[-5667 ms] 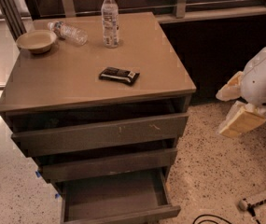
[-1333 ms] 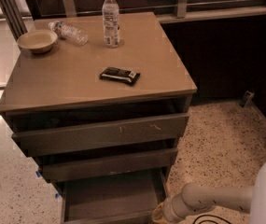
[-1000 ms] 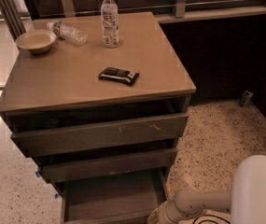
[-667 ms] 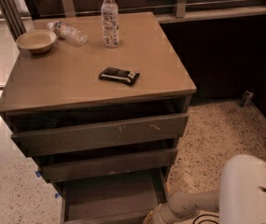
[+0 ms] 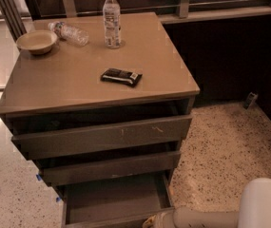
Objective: Close bottom drawer
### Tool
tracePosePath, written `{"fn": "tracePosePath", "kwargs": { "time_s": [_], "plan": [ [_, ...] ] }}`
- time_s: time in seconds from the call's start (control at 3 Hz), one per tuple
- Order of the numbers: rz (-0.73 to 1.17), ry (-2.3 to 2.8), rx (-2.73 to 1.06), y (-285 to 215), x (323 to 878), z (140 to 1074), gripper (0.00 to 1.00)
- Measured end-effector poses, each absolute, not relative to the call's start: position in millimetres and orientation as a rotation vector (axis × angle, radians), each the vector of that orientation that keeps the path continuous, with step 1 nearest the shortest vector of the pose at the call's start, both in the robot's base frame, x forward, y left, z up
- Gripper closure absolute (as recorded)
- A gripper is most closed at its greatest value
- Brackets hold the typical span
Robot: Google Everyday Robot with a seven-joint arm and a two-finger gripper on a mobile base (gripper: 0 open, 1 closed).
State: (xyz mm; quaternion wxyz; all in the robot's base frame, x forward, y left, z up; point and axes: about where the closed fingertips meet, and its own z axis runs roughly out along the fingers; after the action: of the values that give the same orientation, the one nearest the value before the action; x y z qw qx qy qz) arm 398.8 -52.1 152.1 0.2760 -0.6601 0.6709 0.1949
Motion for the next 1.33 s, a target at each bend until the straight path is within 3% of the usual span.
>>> {"fn": "tracePosePath", "kwargs": {
  "time_s": [0.67,1.33],
  "plan": [
    [0.312,1.621,-1.693,-56.8,458.0,168.2,1.0],
    [0.235,1.605,-1.667,-59.3,467.2,163.5,1.0]
  ]
}}
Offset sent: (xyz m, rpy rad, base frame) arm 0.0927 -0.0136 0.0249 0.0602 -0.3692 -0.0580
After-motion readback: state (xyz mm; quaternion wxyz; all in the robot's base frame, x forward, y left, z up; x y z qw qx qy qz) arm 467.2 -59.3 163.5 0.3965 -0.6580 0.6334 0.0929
